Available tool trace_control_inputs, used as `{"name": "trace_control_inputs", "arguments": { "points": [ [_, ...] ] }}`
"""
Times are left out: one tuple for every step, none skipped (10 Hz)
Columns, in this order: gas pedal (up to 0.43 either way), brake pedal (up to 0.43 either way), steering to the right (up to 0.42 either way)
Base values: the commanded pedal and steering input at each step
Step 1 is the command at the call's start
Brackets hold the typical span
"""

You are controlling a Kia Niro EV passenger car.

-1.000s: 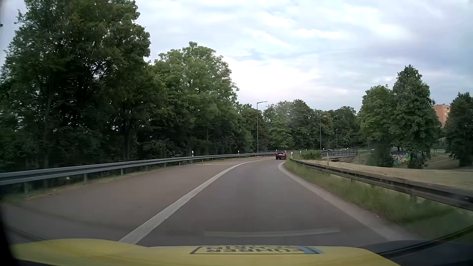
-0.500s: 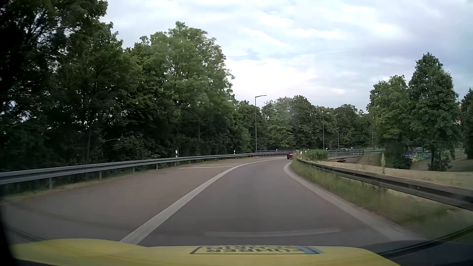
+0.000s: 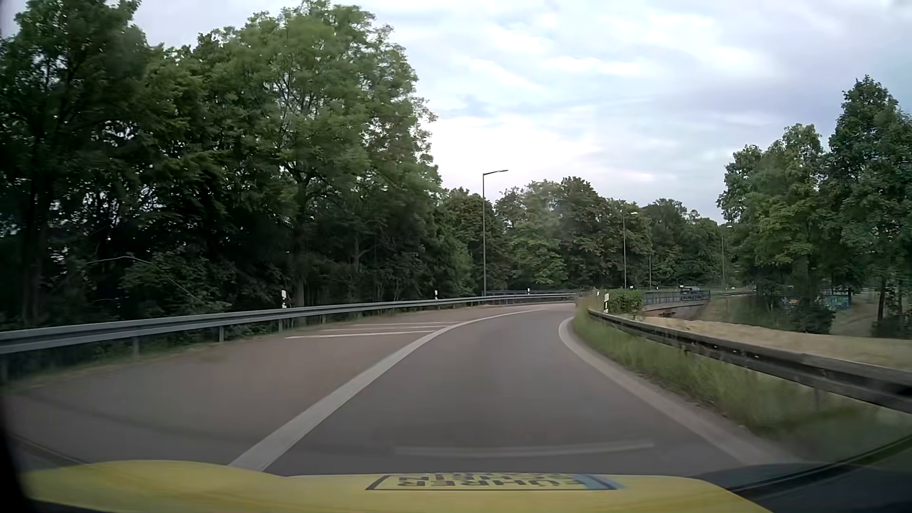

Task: Follow the waypoints while adhering to traffic rules and regulations

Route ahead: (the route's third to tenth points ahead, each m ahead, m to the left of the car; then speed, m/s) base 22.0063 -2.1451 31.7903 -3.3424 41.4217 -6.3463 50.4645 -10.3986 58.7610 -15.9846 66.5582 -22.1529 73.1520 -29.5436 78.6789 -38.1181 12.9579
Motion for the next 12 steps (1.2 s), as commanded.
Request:
{"name": "trace_control_inputs", "arguments": {
  "points": [
    [0.067,0.000,0.019],
    [0.067,0.000,0.019],
    [0.067,0.000,0.019],
    [0.067,0.000,0.020],
    [0.067,0.000,0.021],
    [0.067,0.000,0.023],
    [0.067,0.000,0.026],
    [0.067,0.000,0.030],
    [0.067,0.000,0.036],
    [0.067,0.000,0.042],
    [0.067,0.000,0.048],
    [0.067,0.000,0.049]
  ]
}}
